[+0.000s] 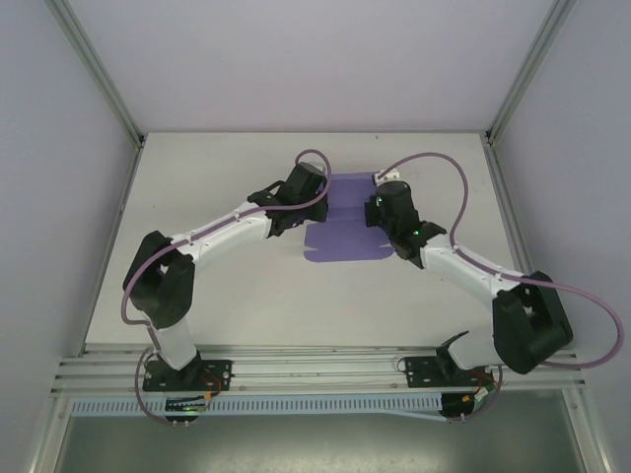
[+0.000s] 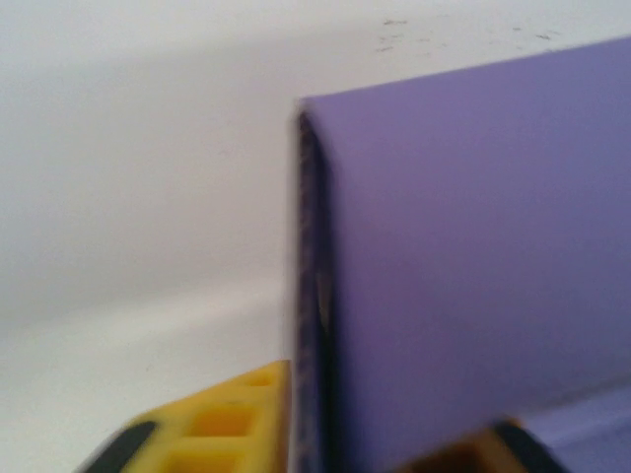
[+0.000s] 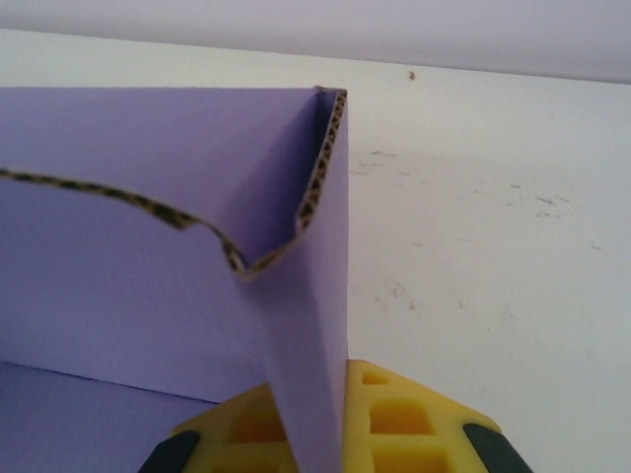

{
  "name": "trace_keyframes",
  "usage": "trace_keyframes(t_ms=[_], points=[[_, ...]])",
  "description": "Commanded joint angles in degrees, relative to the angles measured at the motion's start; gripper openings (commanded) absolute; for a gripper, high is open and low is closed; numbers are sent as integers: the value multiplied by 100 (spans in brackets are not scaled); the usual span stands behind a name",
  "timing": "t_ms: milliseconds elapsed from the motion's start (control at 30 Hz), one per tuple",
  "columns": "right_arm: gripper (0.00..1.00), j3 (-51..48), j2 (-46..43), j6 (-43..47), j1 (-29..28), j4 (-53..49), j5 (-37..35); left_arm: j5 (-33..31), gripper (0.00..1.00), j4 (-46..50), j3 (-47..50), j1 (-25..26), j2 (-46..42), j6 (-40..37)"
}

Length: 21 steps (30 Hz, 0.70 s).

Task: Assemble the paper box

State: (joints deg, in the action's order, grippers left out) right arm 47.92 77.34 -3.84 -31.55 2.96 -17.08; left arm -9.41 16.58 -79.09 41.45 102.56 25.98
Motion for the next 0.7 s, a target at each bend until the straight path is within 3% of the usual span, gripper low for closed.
trace_keyframes(t_ms=[0, 200, 333, 433, 533, 667], points=[[0, -165, -544, -212, 22, 157, 804, -581, 24, 42, 61, -60, 32, 59], [0, -297, -888, -302, 33, 74, 1238, 194, 28, -1394, 744, -124, -326, -304], [0, -310, -1038, -224, 56, -57, 1133, 216, 16, -1488, 942, -216, -430, -268], [0, -350, -1143, -221, 55, -34, 1196, -151, 0, -1444, 1013, -225, -602, -342], [0, -294, -1177, -249, 29, -84, 1352, -766, 0, -1069, 794, -225, -373, -440], [0, -306, -1151, -328, -41, -123, 1217, -2466, 0, 844, -231, -225, 367, 510]])
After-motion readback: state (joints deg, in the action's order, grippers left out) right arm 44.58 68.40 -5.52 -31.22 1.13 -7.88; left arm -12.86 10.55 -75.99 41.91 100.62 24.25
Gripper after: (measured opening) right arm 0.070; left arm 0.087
